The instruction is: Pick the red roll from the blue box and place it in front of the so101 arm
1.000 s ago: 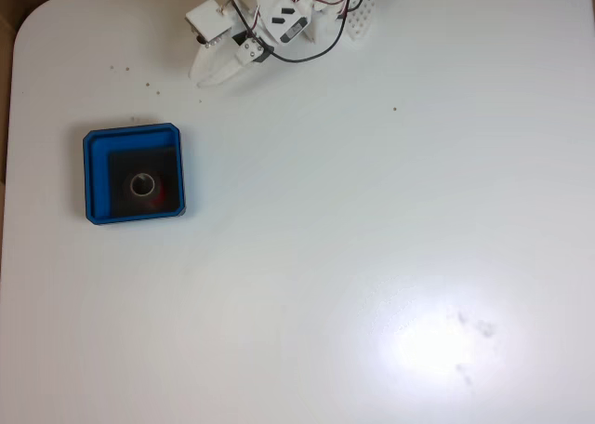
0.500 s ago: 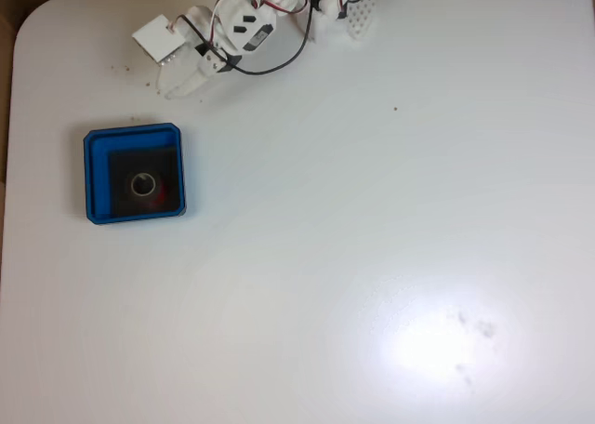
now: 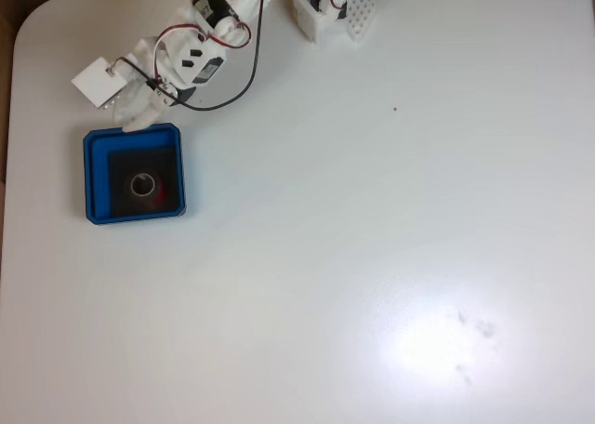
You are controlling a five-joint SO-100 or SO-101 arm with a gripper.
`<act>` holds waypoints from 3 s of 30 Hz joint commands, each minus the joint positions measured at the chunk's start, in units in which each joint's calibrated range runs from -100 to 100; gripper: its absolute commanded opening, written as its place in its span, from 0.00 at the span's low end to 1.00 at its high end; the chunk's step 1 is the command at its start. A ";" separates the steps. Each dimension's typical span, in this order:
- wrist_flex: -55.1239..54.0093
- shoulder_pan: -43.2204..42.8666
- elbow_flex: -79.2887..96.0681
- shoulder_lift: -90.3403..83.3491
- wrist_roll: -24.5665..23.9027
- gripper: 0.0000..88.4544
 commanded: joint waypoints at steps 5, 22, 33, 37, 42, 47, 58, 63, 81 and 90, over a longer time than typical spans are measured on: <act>19.49 -2.07 -21.50 7.82 -0.16 0.01; 43.00 -10.57 -52.68 25.04 -0.60 0.01; 43.00 -10.38 -52.94 30.98 -0.08 0.19; 42.67 -10.28 -53.84 32.65 -0.08 0.19; 36.73 -8.23 -55.73 36.66 -0.08 0.19; 29.22 -5.39 -55.91 37.33 0.01 0.19; 25.43 -4.81 -55.91 42.18 0.01 0.19; 25.43 -3.34 -55.91 42.35 0.01 0.19; 21.63 -0.51 -55.37 46.95 0.10 0.19; 21.88 -0.12 -55.37 46.61 0.10 0.19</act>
